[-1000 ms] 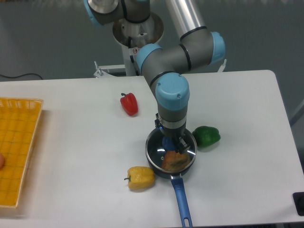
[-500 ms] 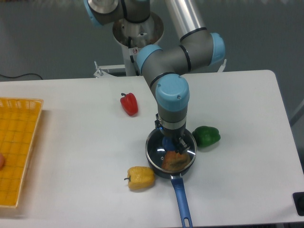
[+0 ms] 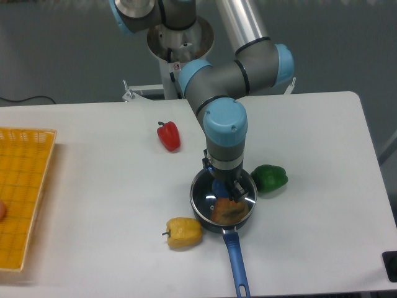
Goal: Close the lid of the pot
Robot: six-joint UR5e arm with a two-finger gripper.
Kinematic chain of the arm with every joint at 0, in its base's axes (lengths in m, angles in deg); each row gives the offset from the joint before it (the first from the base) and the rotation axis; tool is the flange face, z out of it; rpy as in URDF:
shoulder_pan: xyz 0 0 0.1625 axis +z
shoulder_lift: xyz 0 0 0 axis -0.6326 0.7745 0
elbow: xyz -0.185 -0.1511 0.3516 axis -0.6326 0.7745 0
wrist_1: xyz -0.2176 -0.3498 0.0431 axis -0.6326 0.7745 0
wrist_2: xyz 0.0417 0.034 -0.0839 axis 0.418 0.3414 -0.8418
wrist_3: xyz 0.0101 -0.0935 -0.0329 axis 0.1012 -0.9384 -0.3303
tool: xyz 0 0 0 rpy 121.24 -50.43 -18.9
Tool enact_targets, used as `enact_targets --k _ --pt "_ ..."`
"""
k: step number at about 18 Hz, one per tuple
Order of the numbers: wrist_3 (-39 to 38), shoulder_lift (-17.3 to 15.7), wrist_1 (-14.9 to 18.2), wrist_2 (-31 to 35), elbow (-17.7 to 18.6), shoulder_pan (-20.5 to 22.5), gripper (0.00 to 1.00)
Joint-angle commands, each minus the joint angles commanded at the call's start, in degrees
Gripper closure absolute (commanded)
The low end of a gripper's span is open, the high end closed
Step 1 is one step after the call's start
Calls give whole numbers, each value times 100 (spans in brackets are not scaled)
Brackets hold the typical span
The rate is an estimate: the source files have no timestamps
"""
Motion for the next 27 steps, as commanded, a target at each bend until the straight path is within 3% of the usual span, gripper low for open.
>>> enact_targets --k 7,12,16,20,22,27 --pt "9 18 9 0 -35 9 26" --pt "96 -26 53 78 17 17 20" --pt "167 -35 228 167 123 9 19" --pt "158 -158 518 167 149 17 1" --pt "158 -298 694 123 141 44 0" --pt "106 -360 694 9 -79 158 0"
